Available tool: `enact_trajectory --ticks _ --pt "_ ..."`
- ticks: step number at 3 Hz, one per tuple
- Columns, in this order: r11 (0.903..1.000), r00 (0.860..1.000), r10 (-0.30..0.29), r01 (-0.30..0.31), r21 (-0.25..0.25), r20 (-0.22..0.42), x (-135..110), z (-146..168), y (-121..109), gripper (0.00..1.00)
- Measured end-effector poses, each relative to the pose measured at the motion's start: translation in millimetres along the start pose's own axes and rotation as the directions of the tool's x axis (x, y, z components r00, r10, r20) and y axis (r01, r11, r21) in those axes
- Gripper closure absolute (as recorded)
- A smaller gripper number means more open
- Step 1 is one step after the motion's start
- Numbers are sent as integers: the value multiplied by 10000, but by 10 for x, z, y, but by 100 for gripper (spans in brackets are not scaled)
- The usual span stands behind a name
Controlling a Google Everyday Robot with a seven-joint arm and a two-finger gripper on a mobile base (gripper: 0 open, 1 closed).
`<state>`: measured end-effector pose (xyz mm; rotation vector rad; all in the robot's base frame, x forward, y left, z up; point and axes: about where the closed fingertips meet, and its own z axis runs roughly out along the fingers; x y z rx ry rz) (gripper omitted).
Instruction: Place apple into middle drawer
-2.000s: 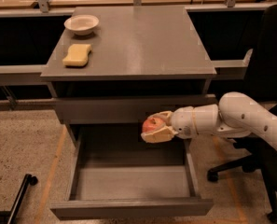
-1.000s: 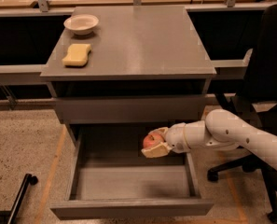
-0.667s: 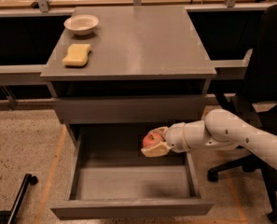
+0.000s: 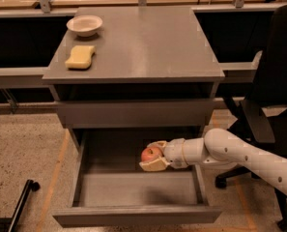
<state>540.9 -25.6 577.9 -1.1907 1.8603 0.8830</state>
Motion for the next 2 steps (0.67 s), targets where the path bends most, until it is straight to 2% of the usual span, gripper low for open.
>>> enact_trajectory --ticks 1,2 --pt "9996 9996 82 -75 -267 265 209 280 -3 100" --pt "9961 9979 507 -477 -739 401 403 638 60 100"
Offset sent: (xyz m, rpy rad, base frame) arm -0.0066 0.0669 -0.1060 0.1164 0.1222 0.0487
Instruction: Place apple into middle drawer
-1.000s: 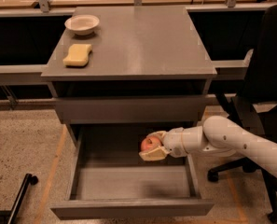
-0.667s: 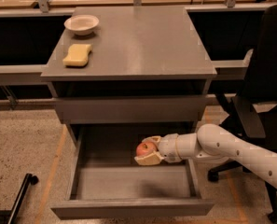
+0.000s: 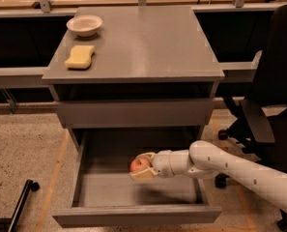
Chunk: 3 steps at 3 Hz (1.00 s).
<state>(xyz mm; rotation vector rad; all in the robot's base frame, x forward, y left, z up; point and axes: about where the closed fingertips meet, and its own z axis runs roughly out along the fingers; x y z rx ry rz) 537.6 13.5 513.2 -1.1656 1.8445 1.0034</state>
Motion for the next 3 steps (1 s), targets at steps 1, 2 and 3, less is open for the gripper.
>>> enact_trajectory --ticks 1,2,3 --pt "9999 10000 -34 34 -113 -27 37 75 15 100" --pt "9987 9988 -452 447 -247 -178 24 195 14 100" --pt "9983 9986 -504 499 -302 -160 196 462 -81 100"
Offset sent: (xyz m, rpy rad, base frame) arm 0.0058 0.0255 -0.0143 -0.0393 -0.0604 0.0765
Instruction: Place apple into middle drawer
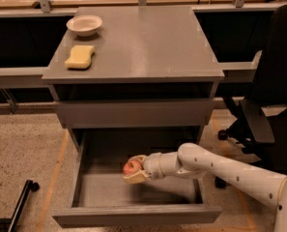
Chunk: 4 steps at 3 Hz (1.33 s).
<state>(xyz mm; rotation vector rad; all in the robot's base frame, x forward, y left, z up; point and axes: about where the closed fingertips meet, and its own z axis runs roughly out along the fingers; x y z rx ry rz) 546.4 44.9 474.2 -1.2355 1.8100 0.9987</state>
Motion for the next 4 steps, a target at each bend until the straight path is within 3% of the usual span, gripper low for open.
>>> enact_trajectory --ticks 2,4 --pt "9980 9984 477 -489 392 312 552 465 -165 59" --pt "9951 9980 631 -632 755 34 665 634 -213 13"
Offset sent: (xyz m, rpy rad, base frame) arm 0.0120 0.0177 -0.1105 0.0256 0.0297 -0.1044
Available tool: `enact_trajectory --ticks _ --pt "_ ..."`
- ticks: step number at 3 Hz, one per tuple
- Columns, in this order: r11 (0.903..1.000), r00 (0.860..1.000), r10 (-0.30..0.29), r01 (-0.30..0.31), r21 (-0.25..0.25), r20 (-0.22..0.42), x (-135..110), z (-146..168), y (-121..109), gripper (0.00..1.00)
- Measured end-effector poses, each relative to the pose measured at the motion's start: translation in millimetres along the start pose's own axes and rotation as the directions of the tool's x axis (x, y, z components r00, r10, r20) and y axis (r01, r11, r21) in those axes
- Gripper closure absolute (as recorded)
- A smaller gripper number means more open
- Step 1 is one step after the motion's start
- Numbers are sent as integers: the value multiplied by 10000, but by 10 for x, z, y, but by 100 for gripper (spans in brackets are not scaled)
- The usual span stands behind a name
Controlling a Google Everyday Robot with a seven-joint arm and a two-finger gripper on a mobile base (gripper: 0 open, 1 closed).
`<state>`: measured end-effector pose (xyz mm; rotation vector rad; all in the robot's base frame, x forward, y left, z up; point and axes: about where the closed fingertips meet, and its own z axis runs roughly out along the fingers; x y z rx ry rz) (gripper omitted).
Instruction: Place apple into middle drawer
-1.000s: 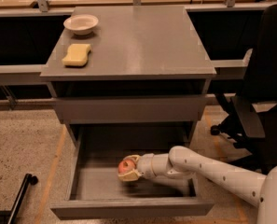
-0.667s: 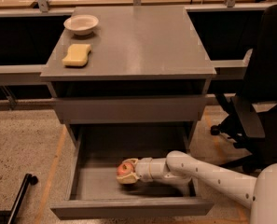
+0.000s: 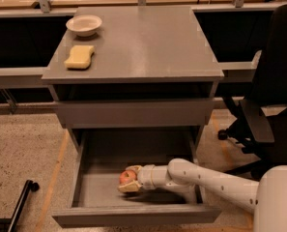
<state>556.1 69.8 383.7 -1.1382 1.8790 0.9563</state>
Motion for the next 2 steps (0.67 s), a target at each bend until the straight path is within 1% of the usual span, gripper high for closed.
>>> enact_trajectory --ticks 1,2 --pt "10000 10000 -3 3 -14 4 -2 13 7 0" --pt "10000 10000 -3 3 -15 4 -2 13 7 0"
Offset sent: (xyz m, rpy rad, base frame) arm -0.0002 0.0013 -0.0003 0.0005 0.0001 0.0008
